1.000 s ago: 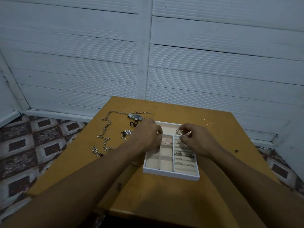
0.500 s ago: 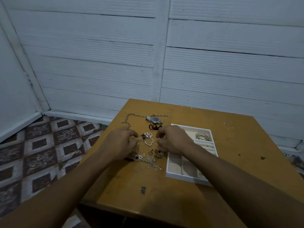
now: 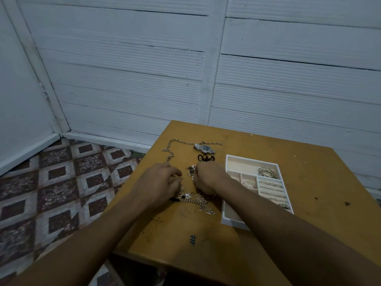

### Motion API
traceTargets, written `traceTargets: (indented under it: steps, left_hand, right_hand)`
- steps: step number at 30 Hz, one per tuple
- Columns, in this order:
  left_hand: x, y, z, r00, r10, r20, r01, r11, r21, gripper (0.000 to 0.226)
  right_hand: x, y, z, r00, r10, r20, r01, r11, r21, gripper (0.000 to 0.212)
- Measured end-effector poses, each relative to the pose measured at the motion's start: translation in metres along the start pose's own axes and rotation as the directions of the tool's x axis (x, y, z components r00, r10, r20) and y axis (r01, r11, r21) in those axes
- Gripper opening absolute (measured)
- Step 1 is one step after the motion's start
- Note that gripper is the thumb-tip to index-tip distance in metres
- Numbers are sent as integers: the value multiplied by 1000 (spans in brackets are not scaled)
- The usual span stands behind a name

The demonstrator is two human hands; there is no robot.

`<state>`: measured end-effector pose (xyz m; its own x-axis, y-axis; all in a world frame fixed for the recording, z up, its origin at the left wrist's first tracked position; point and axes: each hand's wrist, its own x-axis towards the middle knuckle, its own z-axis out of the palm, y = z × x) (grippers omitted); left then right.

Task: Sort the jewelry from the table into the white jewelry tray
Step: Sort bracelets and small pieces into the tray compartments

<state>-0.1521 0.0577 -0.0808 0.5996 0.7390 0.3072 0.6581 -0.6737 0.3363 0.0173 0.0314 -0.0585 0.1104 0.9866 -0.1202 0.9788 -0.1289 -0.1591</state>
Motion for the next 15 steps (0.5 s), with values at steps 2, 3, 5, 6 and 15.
traceTargets:
  steps: [2, 3, 5, 6, 15]
  left_hand:
    - [-1, 0, -1, 1000, 0, -2, 0, 1000, -4, 30]
    - [-1, 0, -1, 1000, -2, -4, 2, 1000, -11, 30]
    - [-2, 2, -2, 1000, -8, -15, 7, 1000, -30, 30]
    - [-3, 3, -3, 1000, -15, -22, 14, 999, -41, 30]
    - [0, 34, -4, 988, -134, -75, 110, 958, -266, 25]
  right_hand:
    - [-2, -1, -2, 1000, -15, 27, 15, 1000, -8, 10]
    - [-4, -1, -3, 999, -26, 27, 26, 1000, -6, 10]
    - [-8, 1, -6, 999, -39, 1, 39, 999, 33, 11]
    - [-9, 2, -9, 999, -43, -9, 43, 996, 78, 11]
    - [-27, 18, -45, 976, 33, -213, 112, 767, 632, 6]
